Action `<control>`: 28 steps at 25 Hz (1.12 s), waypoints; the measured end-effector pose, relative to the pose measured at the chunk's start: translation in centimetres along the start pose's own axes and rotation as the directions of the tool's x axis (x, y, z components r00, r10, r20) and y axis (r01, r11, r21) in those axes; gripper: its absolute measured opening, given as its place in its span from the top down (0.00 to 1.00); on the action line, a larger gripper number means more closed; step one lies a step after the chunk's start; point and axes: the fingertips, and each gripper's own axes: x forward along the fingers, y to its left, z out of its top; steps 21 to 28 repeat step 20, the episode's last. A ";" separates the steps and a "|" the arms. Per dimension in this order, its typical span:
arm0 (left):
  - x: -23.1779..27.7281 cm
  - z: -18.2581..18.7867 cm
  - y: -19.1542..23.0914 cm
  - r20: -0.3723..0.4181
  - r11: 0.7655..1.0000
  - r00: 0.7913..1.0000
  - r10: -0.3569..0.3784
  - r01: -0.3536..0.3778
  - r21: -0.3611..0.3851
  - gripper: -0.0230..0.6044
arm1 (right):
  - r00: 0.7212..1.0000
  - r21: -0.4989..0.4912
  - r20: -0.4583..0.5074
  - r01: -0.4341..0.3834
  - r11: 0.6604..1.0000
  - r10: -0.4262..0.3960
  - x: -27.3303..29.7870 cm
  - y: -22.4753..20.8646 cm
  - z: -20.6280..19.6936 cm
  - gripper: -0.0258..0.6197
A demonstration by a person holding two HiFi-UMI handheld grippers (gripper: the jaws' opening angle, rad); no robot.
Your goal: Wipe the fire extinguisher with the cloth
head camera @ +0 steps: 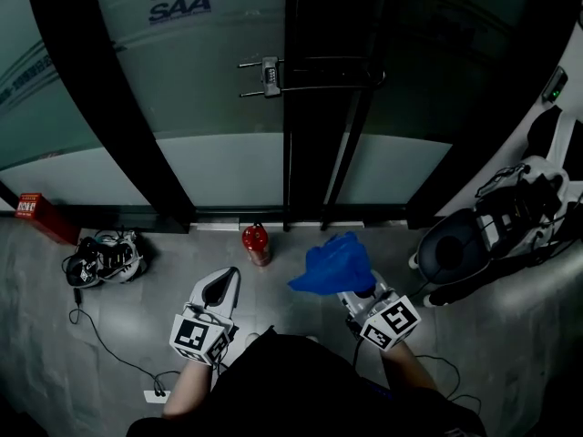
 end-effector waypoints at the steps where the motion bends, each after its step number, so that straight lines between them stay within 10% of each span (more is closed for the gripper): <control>1: -0.1 0.0 0.3 -0.002 1.000 1.000 -0.004 0.004 0.003 0.95 | 1.000 -0.008 -0.007 -0.003 1.000 0.003 0.3 0.2 -0.2 0.88; 28: -1.7 -1.2 2.6 -0.009 0.999 1.000 0.011 -0.011 -0.040 0.95 | 0.998 -0.021 -0.057 -0.020 1.000 0.019 2.2 1.9 -1.2 0.88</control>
